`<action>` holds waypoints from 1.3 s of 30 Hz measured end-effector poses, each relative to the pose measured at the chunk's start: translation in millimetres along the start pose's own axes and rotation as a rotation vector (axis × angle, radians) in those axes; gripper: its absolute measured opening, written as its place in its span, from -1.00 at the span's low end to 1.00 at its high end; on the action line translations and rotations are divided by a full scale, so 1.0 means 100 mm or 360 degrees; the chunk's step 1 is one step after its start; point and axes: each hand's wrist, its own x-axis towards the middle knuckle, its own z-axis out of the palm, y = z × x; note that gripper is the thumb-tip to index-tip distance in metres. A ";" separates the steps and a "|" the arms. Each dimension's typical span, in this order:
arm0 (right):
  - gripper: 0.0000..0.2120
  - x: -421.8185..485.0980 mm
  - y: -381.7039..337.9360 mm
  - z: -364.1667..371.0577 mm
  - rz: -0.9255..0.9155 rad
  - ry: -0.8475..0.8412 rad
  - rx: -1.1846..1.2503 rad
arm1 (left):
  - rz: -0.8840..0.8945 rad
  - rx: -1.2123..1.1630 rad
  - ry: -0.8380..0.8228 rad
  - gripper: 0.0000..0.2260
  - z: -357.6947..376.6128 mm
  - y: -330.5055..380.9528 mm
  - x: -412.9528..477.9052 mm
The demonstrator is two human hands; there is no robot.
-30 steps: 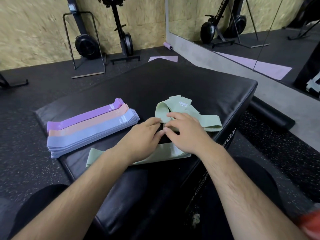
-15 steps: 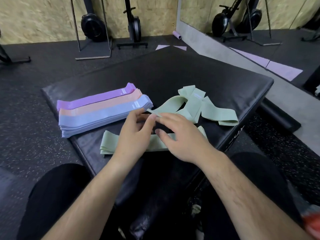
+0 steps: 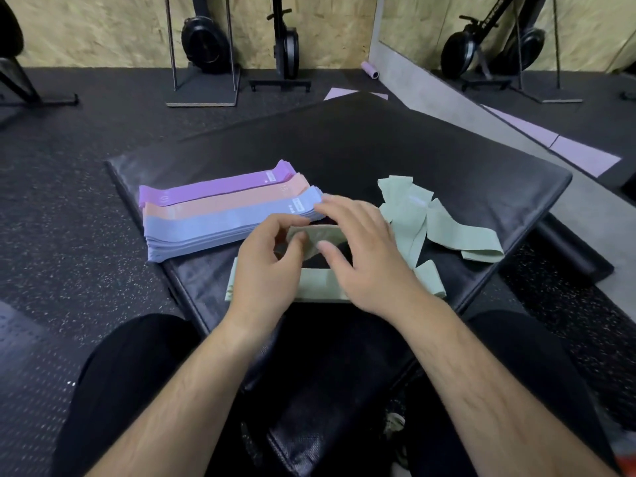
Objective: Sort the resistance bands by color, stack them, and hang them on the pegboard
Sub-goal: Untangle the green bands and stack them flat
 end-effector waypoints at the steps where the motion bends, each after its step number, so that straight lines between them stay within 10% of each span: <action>1: -0.64 0.06 0.00 0.03 0.0000 -0.0045 -0.0050 | 0.0015 0.0006 -0.0012 -0.80 -0.01 0.00 0.00; 8: -0.97 0.20 0.21 0.07 0.0094 -0.0181 -0.0210 | -0.0030 -0.0034 0.0087 -0.81 -0.15 -0.10 0.08; 19: -0.93 0.15 0.67 -0.26 0.0411 -0.0165 -0.0596 | -0.0238 -0.0408 0.0290 -0.81 -0.51 -0.22 0.30; 28: -0.94 -0.08 0.67 -0.66 0.0631 0.0358 0.0078 | -0.0224 -0.0502 0.0393 -0.80 -0.57 -0.17 0.29; 39: -0.91 -0.50 0.68 -0.88 0.0652 0.0074 0.0124 | -0.0056 0.0371 0.0140 -0.79 -0.65 -0.34 0.10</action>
